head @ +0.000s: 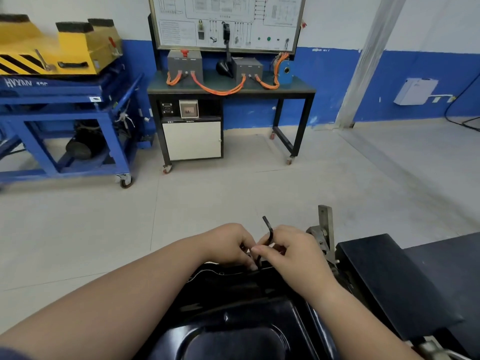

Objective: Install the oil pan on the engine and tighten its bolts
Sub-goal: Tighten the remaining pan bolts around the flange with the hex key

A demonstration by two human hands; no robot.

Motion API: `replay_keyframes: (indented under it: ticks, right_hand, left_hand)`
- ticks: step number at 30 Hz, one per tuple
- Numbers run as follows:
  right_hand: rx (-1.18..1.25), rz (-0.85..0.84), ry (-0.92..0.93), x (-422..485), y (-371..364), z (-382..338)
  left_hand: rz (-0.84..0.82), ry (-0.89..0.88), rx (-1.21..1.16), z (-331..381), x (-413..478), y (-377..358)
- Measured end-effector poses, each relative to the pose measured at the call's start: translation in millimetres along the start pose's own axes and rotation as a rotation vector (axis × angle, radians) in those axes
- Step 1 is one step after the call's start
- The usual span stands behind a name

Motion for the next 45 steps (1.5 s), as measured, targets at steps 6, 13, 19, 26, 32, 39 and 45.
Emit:
replay_keyframes:
  ticks: [6,13,19,26,32,39,45]
  right_hand:
    - [0.347,-0.103,-0.122,-10.1,-9.6,9.3]
    - [0.322,-0.037,-0.126,-3.0,-5.3,6.3]
    - [0.473,-0.095,-0.139,-2.1,-14.0,9.8]
    - [0.403,-0.122,-0.074,3.9,-15.7,14.5]
    - [0.268,-0.075,-0.026,11.9,-13.6,13.7]
    - [0.328,-0.229,0.017,8.7,-16.7,11.2]
    - [0.378,-0.108,-0.066,8.4,-11.2,16.3]
  left_hand:
    - [-0.008,0.001,0.005,1.7,0.4,-1.3]
    - [-0.01,-0.02,-0.15,5.6,-3.5,0.5]
    - [-0.012,-0.015,-0.23,6.4,-5.5,-0.9]
    - [-0.036,0.021,-0.243,3.5,-7.4,-1.2]
    - [0.011,0.007,-0.253,6.5,-6.2,2.3]
    - [-0.033,0.042,-0.268,5.8,-7.3,1.6]
    - [-0.03,0.032,-0.28,9.0,-9.9,1.1]
Point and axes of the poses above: each hand's wrist, its own x-axis towards the middle knuckle, its own y-axis out of the back of the hand, z = x × y, the point moved 8 cm from there along x, towards the middle knuckle, and after that the axes turned 7 degrees about -x, right-handed, at the moved point
